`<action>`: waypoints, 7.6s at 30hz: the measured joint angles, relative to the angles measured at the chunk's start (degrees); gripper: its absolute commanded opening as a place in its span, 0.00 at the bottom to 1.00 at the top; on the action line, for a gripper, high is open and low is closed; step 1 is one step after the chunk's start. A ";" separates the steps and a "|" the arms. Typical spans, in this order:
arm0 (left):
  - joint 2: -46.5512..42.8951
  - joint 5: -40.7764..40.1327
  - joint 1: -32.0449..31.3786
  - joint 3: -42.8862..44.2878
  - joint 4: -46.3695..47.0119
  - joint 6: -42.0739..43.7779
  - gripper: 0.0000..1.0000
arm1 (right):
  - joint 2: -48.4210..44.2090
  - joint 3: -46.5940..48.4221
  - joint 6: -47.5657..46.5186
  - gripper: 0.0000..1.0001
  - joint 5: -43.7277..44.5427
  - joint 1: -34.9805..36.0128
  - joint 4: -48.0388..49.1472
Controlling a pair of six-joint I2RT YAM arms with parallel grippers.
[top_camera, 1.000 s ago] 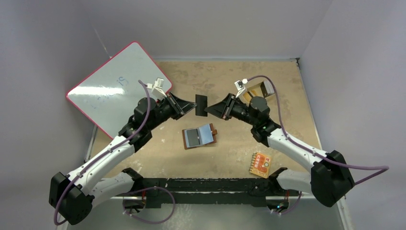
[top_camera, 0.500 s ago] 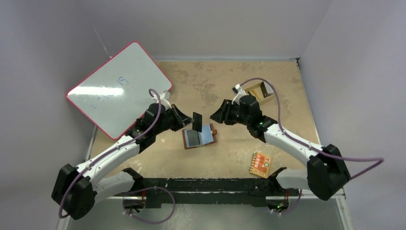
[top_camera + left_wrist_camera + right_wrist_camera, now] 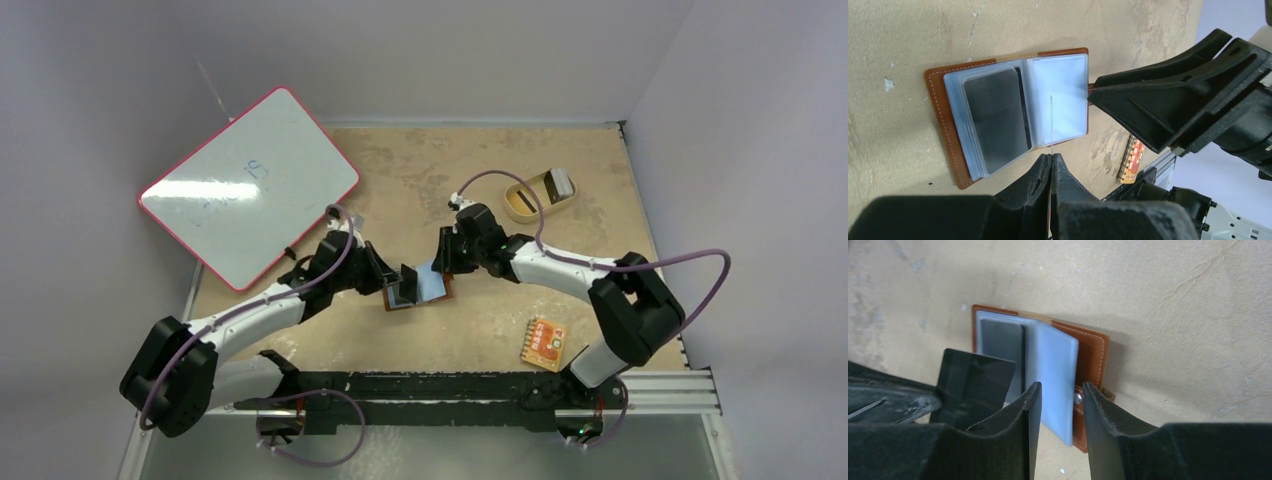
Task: Put the credit cards into the card holder
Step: Insert the credit card into the card holder, then close the card holder at the center of the board.
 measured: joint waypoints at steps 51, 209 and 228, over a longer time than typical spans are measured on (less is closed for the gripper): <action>9.68 -0.42 0.00 -4.87 13.33 -1.03 0.00 | 6.84 -1.70 -1.68 0.20 2.32 0.90 3.34; 8.50 -16.52 0.52 7.08 -20.44 8.22 0.52 | -3.26 -6.49 -14.97 0.48 -0.26 10.54 -0.96; 10.25 -13.20 6.49 8.11 -23.58 12.13 0.54 | 3.37 -0.33 -25.79 0.43 1.55 14.99 -3.34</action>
